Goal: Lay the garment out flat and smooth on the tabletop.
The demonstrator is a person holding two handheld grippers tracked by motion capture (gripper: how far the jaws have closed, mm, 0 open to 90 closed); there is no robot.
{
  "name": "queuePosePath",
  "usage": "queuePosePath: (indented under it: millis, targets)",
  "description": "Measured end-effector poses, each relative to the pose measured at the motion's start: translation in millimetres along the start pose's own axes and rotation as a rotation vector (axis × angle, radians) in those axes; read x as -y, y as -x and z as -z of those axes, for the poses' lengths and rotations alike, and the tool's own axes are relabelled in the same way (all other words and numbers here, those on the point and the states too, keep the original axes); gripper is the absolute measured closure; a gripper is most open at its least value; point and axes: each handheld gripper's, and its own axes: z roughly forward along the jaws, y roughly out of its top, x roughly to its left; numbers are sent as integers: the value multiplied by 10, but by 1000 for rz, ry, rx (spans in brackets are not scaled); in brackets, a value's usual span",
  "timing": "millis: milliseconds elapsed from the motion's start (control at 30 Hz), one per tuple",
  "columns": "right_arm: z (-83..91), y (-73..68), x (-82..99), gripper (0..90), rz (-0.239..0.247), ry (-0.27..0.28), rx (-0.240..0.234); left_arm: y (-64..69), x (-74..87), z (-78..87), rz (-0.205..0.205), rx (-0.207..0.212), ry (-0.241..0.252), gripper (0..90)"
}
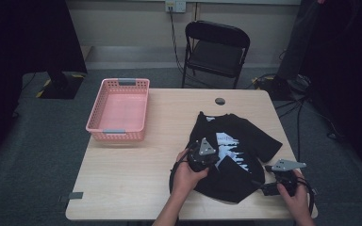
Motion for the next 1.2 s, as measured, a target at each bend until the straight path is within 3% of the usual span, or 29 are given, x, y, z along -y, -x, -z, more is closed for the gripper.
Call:
queuePosePath:
  millis: [333, 567, 1200]
  targets:
    - [0, 0, 0, 104, 0, 0, 0, -134, -64, 226, 36, -43, 40, 873]
    - [0, 0, 0, 104, 0, 0, 0, -214, -80, 360, 40, -77, 42, 873]
    - [0, 0, 0, 104, 0, 0, 0, -358, -100, 574, 91, -118, 75, 874]
